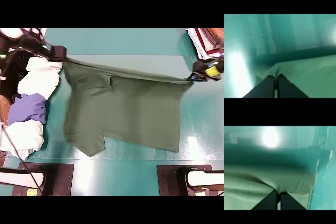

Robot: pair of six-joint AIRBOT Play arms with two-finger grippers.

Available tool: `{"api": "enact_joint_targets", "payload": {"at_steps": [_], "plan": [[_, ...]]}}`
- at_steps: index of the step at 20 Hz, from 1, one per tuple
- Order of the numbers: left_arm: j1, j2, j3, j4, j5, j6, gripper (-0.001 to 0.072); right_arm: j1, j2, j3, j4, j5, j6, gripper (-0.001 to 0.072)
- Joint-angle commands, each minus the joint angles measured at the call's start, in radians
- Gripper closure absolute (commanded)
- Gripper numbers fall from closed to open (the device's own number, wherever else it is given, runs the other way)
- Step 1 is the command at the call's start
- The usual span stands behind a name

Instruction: Fold the shirts.

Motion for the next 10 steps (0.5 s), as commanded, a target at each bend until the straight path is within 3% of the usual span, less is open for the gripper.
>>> {"api": "enact_joint_targets", "payload": {"at_steps": [1,4,7,10], "plan": [[0.001,-0.116,-0.005,0.011,0.163,0.0,0.0683,0.025,-0.176,0.097,0.021,-0.124,-0.019,0.0698],[0.015,-0.118,-0.002,0.024,0.231,0.0,0.0683,0.031,-0.234,0.205,0.034,-0.127,-0.031,0.0698],[0.056,-0.118,-0.011,0.026,0.107,0.004,0.0683,0.032,-0.23,0.219,0.027,-0.058,-0.048,0.0698],[0.077,-0.118,-0.09,0.014,0.026,0.069,0.0684,0.045,-0.2,0.124,0.026,-0.017,-0.048,0.0698]]}}
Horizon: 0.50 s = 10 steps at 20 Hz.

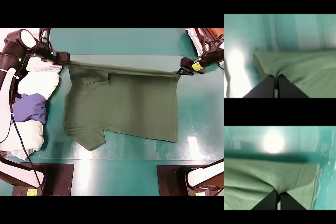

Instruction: Fold the shirts.

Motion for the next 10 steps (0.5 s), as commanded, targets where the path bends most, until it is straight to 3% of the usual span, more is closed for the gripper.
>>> {"api": "enact_joint_targets", "payload": {"at_steps": [1,4,7,8,9,10], "plan": [[0.021,-0.005,-0.097,-0.039,-0.075,0.079,0.0684,0.012,0.037,-0.112,-0.007,0.016,-0.006,0.0698],[0.021,-0.005,-0.229,-0.168,-0.02,0.162,0.0684,0.035,0.116,-0.296,-0.005,-0.097,-0.006,0.0697],[0.022,-0.005,-0.288,-0.165,-0.005,0.15,0.0683,0.041,0.159,-0.397,0.004,-0.148,-0.005,0.0692],[0.021,-0.005,-0.288,-0.159,-0.017,0.134,0.0682,0.041,0.163,-0.408,0.004,-0.145,-0.005,0.0609],[0.022,-0.003,-0.286,-0.148,-0.032,0.106,0.064,0.041,0.163,-0.407,0.004,-0.133,-0.005,0.0426],[0.022,0.001,-0.285,-0.135,-0.055,0.09,0.0329,0.041,0.169,-0.407,0.003,-0.119,-0.005,0.0374]]}}
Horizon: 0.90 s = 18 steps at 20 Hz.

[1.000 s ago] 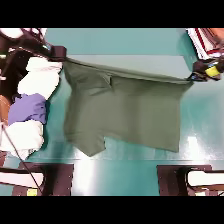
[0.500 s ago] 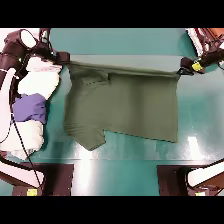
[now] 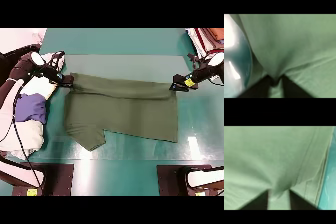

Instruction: Fold the shirts.

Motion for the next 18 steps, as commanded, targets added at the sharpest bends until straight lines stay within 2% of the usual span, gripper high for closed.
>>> {"api": "enact_joint_targets", "payload": {"at_steps": [1,2,5,9,13,18], "plan": [[0.004,0.01,-0.023,0.011,-0.068,-0.053,0.0139,0.004,0.034,-0.043,0.009,0.011,0.0,0.0374],[0.012,0.019,-0.024,0.018,-0.111,-0.064,0.0164,0.004,0.056,-0.043,0.008,0.027,-0.001,0.0374],[0.052,0.102,-0.072,0.041,-0.217,-0.069,0.0164,0.002,0.158,-0.05,-0.001,0.085,-0.016,0.0375],[0.069,0.383,-0.411,0.041,-0.19,-0.102,0.0164,0.002,0.333,-0.146,0.002,0.122,-0.018,0.0375],[0.069,0.648,-0.768,0.009,-0.13,-0.157,0.0163,0.002,0.475,-0.285,0.009,0.059,-0.017,0.0375],[0.058,0.717,-0.972,-0.17,-0.051,-0.152,0.0164,0.002,0.532,-0.345,0.01,0.037,-0.017,0.0375]]}}
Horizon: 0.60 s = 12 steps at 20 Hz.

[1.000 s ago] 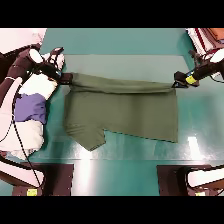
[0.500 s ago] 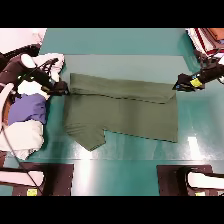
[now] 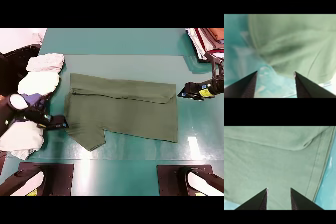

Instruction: Fold the shirts.

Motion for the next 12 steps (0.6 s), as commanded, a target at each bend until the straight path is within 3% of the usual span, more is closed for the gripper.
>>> {"api": "enact_joint_targets", "payload": {"at_steps": [1,6,7,8,9,12], "plan": [[-0.024,0.05,-0.145,-0.116,0.079,-0.006,0.0164,-0.001,0.035,-0.033,0.003,-0.011,0.001,0.0375],[-0.131,0.05,-0.173,-0.141,0.21,-0.012,0.017,-0.001,0.036,-0.033,0.026,0.007,0.0,0.0375],[-0.131,0.05,-0.172,-0.139,0.209,-0.02,0.0373,-0.001,0.036,-0.033,0.021,0.021,0.0,0.0375],[-0.131,0.05,-0.169,-0.136,0.21,-0.018,0.0629,-0.001,0.036,-0.033,0.014,0.039,0.0,0.0375],[-0.131,0.05,-0.161,-0.134,0.208,-0.019,0.0684,-0.001,0.036,-0.034,0.008,0.06,0.0,0.0375],[-0.131,0.054,-0.091,-0.109,0.149,-0.018,0.0684,-0.012,0.041,-0.06,-0.119,0.153,0.002,0.0375]]}}
